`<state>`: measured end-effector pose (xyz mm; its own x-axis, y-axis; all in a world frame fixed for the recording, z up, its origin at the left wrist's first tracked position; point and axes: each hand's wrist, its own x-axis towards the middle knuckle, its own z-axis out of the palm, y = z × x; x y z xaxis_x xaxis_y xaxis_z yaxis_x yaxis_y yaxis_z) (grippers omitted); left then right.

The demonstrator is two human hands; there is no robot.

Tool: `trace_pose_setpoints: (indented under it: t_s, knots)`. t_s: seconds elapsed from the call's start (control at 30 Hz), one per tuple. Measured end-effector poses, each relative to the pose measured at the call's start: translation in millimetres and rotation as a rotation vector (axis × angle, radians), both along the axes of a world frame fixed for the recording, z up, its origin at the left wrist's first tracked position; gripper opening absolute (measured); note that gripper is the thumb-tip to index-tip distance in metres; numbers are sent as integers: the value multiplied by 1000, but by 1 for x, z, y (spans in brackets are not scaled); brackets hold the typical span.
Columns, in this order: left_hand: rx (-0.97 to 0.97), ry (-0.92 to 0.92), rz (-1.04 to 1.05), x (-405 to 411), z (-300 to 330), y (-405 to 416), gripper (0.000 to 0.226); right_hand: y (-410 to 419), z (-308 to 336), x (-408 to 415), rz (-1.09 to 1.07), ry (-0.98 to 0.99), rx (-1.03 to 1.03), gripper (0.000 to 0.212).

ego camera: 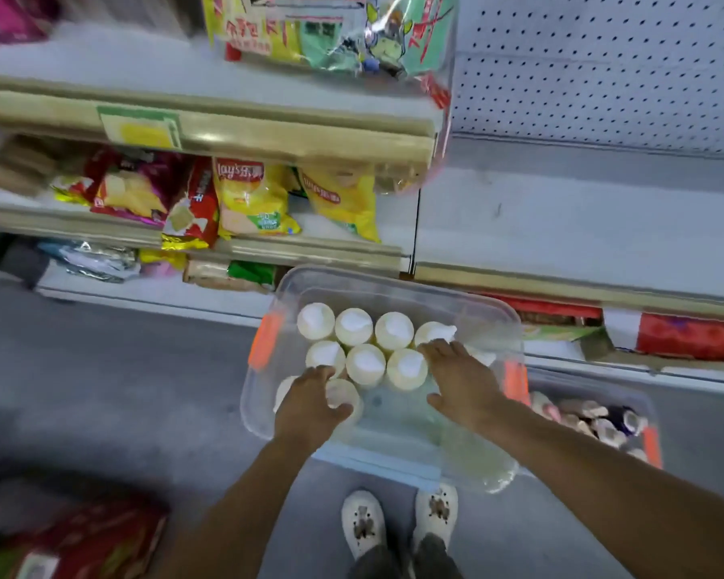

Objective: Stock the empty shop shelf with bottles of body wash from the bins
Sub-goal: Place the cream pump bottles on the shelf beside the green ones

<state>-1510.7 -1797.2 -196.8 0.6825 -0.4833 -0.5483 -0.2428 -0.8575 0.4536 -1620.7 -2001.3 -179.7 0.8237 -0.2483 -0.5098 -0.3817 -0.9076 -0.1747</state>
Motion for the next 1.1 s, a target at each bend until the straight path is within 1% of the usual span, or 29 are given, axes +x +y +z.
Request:
trace_pose_setpoints:
  t_s: [0.07, 0.13, 0.2, 0.27, 0.33, 0.43, 0.53, 0.6, 0.67, 0.73, 0.83, 0.9, 0.93, 1.0, 1.1]
  knots:
    - [45, -22, -44, 4, -16, -3, 66, -2, -21, 11, 79, -9, -51, 77]
    - [140, -84, -114, 6, -27, -4, 70, -2, -40, 18, 139, 8, -61, 77]
    - [228, -172, -240, 6, -35, -3, 71, -2, -56, 20, 146, 37, -37, 83]
    - [270, -263, -384, 8, -43, -2, 70, -1, -67, 19, 122, 36, 1, 89]
    - [308, -314, -455, 10, -48, -3, 72, -1, -76, 17, 108, 8, 33, 90]
    - [343, -340, -505, 10, -53, -5, 78, -1, -85, 12, 83, -7, 70, 93]
    - [351, -290, -537, 9, -53, -8, 85, 6, -99, -5, 148, -56, 51, 79]
    - [361, -257, -547, 8, -52, -11, 85, 13, -109, -19, 182, -130, 83, 76]
    - [363, -267, -581, 6, -50, -16, 82, 18, -114, -29, 163, -184, 136, 78]
    - [374, -282, -623, 6, -51, -21, 79, 19, -117, -34, 94, -247, 158, 77]
    - [410, -330, -722, 7, -54, -22, 78, 17, -116, -25, -173, -330, 193, 72]
    - [428, -370, -799, 9, -54, -23, 75, 13, -113, -16, -323, -348, 273, 75]
    - [433, -387, -833, 9, -54, -24, 74, 11, -113, -13, -332, -346, 307, 77]
    - [440, -404, -881, 10, -54, -26, 74, 9, -112, -10, -255, -314, 341, 82]
    - [405, -375, -867, 11, -56, -24, 76, 12, -116, -6, -126, -273, 315, 77]
